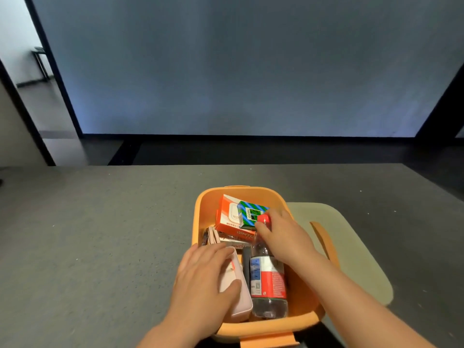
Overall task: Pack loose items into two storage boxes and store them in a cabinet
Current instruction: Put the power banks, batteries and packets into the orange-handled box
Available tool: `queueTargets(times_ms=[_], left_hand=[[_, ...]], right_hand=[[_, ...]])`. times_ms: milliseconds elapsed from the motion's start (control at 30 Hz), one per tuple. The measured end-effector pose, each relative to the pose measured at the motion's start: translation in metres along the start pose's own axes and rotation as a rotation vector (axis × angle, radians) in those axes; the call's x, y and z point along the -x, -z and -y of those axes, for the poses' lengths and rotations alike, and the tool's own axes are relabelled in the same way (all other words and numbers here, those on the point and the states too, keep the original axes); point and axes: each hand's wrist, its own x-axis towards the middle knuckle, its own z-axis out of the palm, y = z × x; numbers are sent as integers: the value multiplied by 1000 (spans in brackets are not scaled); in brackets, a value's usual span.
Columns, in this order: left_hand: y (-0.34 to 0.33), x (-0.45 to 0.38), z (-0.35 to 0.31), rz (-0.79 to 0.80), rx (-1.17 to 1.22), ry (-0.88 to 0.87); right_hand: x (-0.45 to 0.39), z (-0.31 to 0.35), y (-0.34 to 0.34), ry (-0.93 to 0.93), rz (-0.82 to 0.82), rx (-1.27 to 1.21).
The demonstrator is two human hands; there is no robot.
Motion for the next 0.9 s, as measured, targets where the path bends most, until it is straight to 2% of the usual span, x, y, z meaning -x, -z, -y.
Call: queueTargets(times_ms=[167, 267, 433, 667, 767, 900], left_hand=[[-2, 0, 2, -21, 6, -20], [-3, -1, 5, -22, 16, -36], [-7, -3, 10, -31, 55, -84], [-12, -4, 14, -58, 46, -98], [-10, -5, 13, -16, 28, -113], [-3, -34, 21, 70, 8, -182]], right_hand=[[11, 1, -13, -33, 4, 27], [26, 4, -12, 53, -33, 59], [42, -5, -24, 64, 37, 236], [39, -15, -29, 78, -5, 210], [43, -13, -24, 62, -15, 104], [71, 2, -9, 137, -57, -21]])
